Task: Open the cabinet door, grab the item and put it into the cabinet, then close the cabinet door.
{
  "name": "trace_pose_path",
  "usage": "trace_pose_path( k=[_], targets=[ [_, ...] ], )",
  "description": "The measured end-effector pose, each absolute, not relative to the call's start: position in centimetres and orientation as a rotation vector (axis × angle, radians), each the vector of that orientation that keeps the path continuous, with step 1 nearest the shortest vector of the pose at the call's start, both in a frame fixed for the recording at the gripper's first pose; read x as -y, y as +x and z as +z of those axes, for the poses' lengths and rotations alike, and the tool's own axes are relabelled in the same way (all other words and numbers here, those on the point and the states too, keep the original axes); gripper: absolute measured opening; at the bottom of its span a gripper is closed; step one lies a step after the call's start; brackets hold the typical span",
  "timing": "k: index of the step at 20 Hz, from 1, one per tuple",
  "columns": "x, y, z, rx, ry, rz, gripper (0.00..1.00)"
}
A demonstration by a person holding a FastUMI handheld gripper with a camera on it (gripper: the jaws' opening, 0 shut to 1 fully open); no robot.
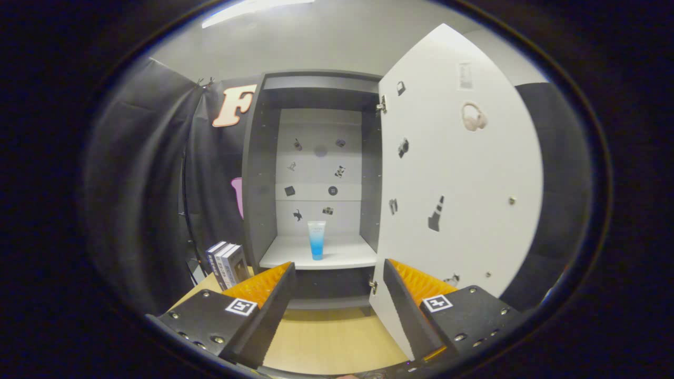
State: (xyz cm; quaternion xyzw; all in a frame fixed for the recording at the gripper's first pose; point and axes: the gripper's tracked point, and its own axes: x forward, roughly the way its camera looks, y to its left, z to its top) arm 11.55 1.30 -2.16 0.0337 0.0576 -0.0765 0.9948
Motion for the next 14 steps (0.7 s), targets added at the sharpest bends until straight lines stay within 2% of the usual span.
trace_pose_path(
  k=[7,10,14],
  targets=[
    [9.8,2.3,-2.5,-0.136,0.082,-0.297,0.98],
    [16.1,1.2,-3.7,-0.161,0.092,-0.371,0.98],
    [21.6,3.0,-4.7,-0.170,0.099,-0.371,1.00]
  ],
)
